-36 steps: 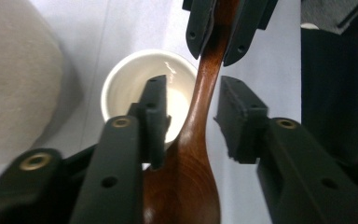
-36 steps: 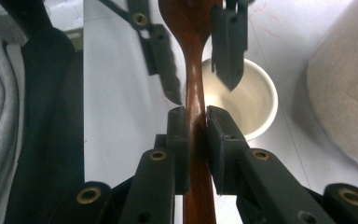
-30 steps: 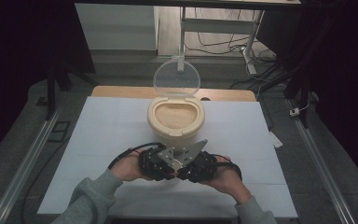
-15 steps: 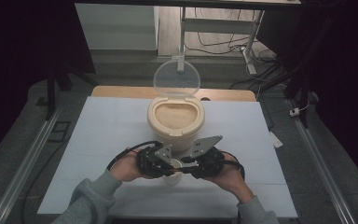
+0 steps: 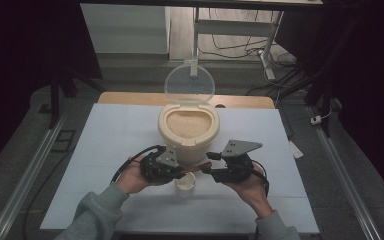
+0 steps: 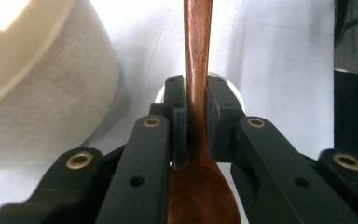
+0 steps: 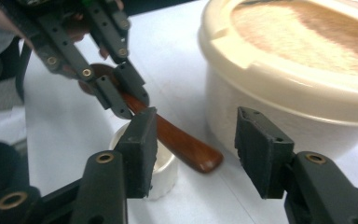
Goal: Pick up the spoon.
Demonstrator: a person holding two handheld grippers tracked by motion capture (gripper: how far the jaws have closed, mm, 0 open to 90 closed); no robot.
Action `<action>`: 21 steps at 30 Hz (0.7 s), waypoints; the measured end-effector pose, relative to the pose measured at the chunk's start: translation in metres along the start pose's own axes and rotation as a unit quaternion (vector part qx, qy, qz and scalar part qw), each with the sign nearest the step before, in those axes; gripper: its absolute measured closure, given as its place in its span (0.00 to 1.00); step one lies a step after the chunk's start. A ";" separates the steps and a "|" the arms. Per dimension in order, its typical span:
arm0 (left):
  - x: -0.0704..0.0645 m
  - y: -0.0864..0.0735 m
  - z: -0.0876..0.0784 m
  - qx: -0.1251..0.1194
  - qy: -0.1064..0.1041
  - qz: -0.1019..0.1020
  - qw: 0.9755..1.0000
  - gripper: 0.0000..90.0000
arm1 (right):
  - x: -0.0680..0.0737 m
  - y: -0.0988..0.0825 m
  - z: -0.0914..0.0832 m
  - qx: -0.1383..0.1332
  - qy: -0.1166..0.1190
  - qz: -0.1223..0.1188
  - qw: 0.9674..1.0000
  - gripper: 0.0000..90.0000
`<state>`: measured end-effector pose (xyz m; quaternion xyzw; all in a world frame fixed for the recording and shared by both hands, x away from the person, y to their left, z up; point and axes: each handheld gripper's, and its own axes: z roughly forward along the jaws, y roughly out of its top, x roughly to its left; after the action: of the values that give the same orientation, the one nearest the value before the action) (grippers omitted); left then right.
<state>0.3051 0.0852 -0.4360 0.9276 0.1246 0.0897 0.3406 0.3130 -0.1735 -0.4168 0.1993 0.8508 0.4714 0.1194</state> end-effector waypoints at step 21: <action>-0.003 -0.003 -0.005 -0.060 0.051 -0.025 0.997 0.88 | -0.001 -0.015 -0.008 -0.076 -0.028 0.096 0.992 0.41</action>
<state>0.3003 0.0897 -0.4348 0.8964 0.1591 0.1355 0.3908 0.3073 -0.1866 -0.4252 0.2831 0.7861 0.5380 0.1120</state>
